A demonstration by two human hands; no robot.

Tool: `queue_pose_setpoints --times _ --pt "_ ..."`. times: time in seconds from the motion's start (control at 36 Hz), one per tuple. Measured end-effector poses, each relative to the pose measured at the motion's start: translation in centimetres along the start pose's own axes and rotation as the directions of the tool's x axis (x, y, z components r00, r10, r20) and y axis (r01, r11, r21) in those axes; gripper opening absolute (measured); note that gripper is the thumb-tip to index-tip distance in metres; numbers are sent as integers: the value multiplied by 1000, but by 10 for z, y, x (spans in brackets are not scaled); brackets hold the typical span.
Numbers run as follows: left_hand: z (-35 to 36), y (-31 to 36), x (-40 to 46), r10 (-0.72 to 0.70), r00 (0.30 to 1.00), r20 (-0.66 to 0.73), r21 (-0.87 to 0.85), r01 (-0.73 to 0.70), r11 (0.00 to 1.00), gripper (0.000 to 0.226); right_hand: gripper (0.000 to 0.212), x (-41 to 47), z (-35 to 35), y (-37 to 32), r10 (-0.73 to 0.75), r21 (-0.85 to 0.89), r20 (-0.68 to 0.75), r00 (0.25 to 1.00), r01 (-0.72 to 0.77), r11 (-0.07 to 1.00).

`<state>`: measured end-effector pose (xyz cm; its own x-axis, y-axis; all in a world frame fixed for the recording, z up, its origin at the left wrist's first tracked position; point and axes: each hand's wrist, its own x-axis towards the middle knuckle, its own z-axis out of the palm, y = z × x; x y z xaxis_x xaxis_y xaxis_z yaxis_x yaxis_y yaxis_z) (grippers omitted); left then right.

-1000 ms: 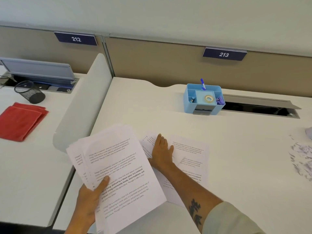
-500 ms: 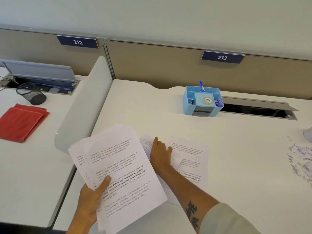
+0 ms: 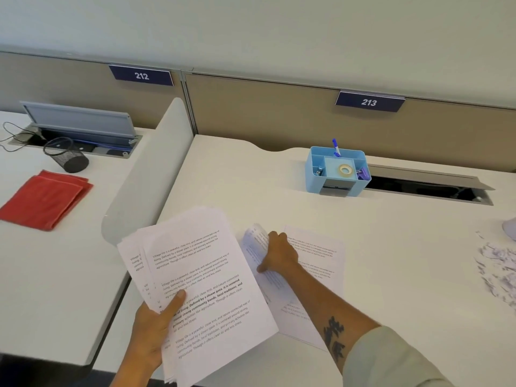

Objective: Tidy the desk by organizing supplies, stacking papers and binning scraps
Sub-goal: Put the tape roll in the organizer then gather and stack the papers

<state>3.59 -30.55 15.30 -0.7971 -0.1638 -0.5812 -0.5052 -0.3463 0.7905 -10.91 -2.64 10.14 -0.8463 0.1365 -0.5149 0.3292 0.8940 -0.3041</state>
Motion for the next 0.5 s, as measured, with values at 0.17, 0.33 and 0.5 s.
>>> queue_pose_setpoints --times 0.17,0.33,0.5 --pt "1 -8 1 17 1000 2 17 -17 1000 74 85 3 -20 23 71 115 -5 997 -70 991" --pt "6 -12 0 13 1000 -23 57 -12 998 49 46 6 -29 49 125 230 45 991 -132 964" --pt "14 -10 -5 32 999 -9 110 -31 994 44 23 -7 -51 66 48 322 8 999 -48 945"
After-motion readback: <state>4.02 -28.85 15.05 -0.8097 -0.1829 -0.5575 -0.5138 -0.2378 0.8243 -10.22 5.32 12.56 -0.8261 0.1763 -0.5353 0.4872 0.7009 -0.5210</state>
